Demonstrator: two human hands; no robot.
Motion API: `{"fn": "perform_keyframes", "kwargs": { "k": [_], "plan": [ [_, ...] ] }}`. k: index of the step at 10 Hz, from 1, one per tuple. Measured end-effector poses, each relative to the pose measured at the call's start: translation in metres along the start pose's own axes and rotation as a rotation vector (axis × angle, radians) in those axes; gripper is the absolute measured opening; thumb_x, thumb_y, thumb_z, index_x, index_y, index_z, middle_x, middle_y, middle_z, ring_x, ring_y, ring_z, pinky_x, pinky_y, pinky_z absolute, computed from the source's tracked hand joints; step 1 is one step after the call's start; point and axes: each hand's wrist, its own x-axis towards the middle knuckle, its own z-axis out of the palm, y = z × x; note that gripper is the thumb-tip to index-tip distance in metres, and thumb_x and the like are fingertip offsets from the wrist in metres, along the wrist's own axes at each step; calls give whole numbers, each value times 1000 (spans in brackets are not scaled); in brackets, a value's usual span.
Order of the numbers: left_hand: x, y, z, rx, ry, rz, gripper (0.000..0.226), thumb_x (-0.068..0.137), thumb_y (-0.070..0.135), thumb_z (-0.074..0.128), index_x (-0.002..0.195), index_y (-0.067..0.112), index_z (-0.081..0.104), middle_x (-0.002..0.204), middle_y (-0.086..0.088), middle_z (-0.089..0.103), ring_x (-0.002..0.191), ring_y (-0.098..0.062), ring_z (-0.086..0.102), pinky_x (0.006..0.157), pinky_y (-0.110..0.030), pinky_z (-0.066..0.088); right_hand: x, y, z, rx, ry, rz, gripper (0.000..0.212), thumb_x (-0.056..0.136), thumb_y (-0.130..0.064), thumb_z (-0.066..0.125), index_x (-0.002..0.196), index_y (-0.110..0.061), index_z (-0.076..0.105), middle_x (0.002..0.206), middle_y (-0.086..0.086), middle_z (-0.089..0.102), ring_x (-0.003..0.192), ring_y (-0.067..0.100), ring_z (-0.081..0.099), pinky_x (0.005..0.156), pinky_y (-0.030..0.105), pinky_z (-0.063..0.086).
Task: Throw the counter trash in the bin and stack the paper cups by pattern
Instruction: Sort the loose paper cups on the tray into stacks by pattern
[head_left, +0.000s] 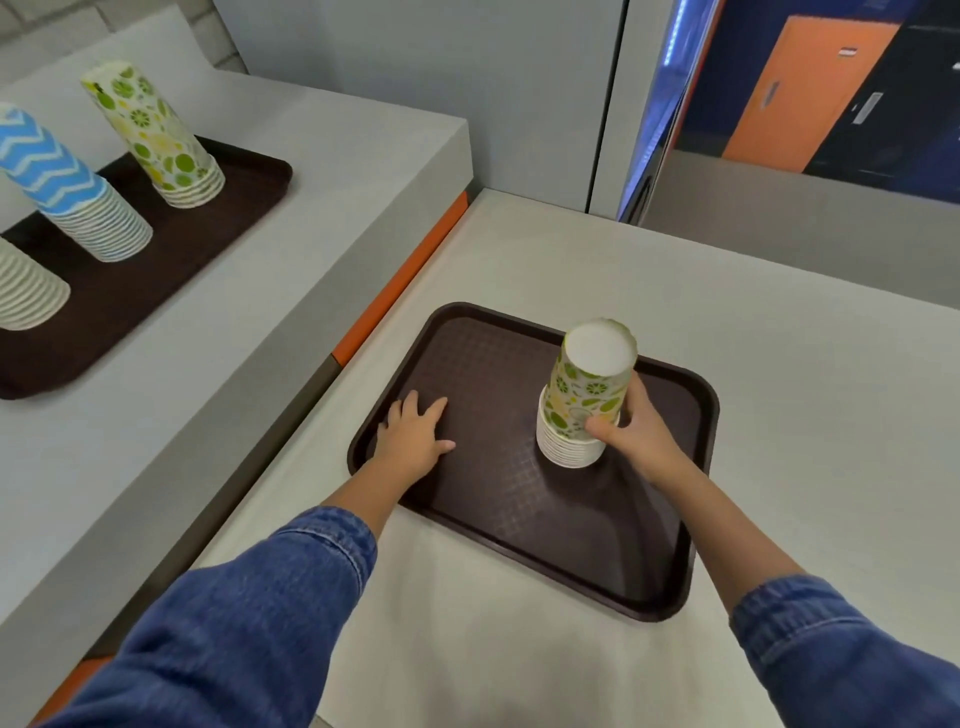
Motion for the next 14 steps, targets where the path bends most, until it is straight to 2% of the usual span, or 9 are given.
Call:
{"fn": "perform_keyframes", "kwargs": {
  "k": [1, 2, 3, 6, 8, 10, 11, 12, 14],
  "plan": [
    [1, 1, 0, 21, -7, 4, 66, 95, 39, 50, 150, 31, 14, 159, -12, 3, 146, -35, 5, 116, -55, 16, 5, 5, 2, -15, -70, 24, 114, 43, -68, 81, 137, -23, 34, 130, -5, 56, 117, 5, 56, 96, 22, 45],
    [1, 1, 3, 32, 4, -1, 66, 95, 38, 50, 150, 32, 14, 159, -12, 4, 146, -35, 5, 117, -55, 15, 7, 8, 4, -39, -91, 28, 104, 49, -53, 82, 136, -19, 36, 126, -6, 58, 113, 2, 58, 95, 22, 46],
    [2, 0, 5, 37, 10, 1, 66, 95, 38, 50, 150, 32, 14, 159, -12, 4, 146, -35, 5, 117, -55, 15, 10, 9, 6, -36, -89, 29, 91, 52, -46, 78, 131, -24, 39, 120, -12, 60, 104, -7, 59, 84, 11, 47],
    [3, 0, 6, 44, 15, 3, 66, 96, 40, 49, 151, 33, 13, 160, -11, 3, 146, -35, 4, 117, -54, 14, 8, 15, 9, -27, -37, 19, 81, 57, -38, 82, 128, -26, 45, 119, -14, 60, 101, -12, 58, 77, 4, 46],
    [2, -1, 7, 41, 20, 5, 65, 96, 40, 49, 150, 33, 14, 160, -10, 3, 146, -35, 4, 117, -54, 14, 10, 18, 9, -48, -16, 33, 97, 52, -49, 81, 136, -21, 41, 126, -8, 58, 109, -5, 57, 79, 8, 46],
    [2, -1, 7, 36, 25, 5, 65, 96, 40, 49, 150, 33, 14, 160, -9, 3, 147, -34, 4, 117, -54, 13, 9, 17, 9, -47, -19, 12, 94, 51, -49, 80, 133, -20, 43, 122, -11, 60, 105, -9, 58, 77, 8, 48],
    [1, -2, 7, 37, 29, 7, 65, 96, 40, 49, 150, 33, 14, 160, -9, 3, 147, -34, 4, 117, -54, 13, 8, 13, 9, -47, -11, 9, 79, 58, -34, 84, 127, -24, 47, 117, -14, 61, 101, -11, 59, 77, 9, 48],
    [1, -2, 7, 32, 23, 5, 65, 96, 40, 49, 150, 34, 14, 160, -9, 3, 147, -34, 3, 117, -54, 13, 8, 10, 9, -36, -6, -8, 61, 67, -15, 82, 114, -34, 48, 110, -17, 61, 94, -16, 59, 74, 4, 47],
    [1, -2, 3, 14, 18, 27, 66, 94, 41, 51, 150, 33, 17, 159, -10, 6, 146, -34, 6, 116, -55, 17, 6, -6, 11, 7, -2, 7, 70, 50, -46, 79, 113, -40, 49, 111, -18, 64, 100, -9, 61, 79, 11, 48]
  ]
}}
